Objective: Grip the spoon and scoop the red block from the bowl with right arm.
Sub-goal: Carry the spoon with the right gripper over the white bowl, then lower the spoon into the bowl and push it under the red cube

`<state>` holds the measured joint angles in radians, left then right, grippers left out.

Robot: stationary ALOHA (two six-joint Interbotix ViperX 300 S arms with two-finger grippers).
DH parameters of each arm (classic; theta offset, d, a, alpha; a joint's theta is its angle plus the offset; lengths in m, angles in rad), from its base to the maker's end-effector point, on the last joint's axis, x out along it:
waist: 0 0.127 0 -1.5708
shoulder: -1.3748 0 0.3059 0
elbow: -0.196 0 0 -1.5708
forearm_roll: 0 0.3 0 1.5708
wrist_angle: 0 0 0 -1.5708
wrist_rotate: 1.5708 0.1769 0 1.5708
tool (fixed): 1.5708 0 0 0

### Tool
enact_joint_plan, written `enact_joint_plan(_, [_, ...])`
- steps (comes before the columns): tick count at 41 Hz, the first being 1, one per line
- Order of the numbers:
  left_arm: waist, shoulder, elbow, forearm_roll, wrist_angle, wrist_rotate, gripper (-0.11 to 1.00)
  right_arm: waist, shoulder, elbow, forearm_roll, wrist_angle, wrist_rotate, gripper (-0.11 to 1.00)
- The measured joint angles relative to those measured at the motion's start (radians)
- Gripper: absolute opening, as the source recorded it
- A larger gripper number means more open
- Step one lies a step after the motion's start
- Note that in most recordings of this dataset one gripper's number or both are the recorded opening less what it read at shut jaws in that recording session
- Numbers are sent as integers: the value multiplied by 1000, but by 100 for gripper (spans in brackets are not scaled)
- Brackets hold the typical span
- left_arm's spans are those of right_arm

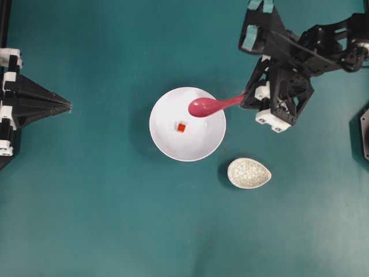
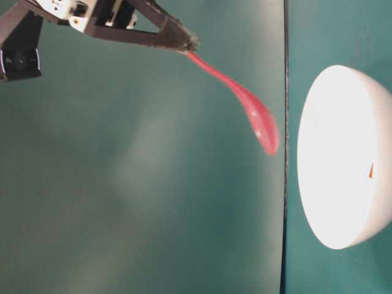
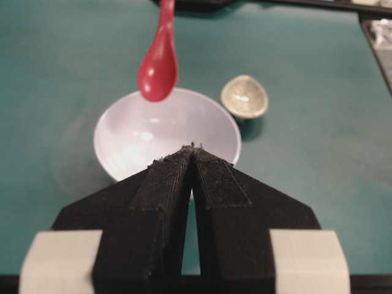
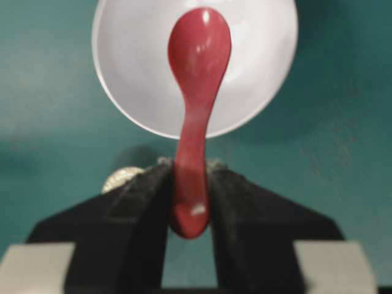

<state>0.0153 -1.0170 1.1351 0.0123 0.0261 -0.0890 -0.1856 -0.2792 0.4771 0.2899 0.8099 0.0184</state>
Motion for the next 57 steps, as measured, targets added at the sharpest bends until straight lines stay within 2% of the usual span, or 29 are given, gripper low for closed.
enact_joint_plan(6, [-2, 0, 0, 0, 2, 0, 1, 44, 44, -15, -12, 15, 11, 25])
enact_joint_plan(16, [0, 0, 0, 0, 2, 2, 1, 69, 129, -49, -17, 18, 14, 25])
enact_joint_plan(43, [0, 0, 0, 0, 2, 2, 1, 74, 227, -60, -72, 9, 14, 25])
enact_joint_plan(57, [0, 0, 0, 0, 2, 2, 1, 74, 272, -75, -83, -57, 15, 25])
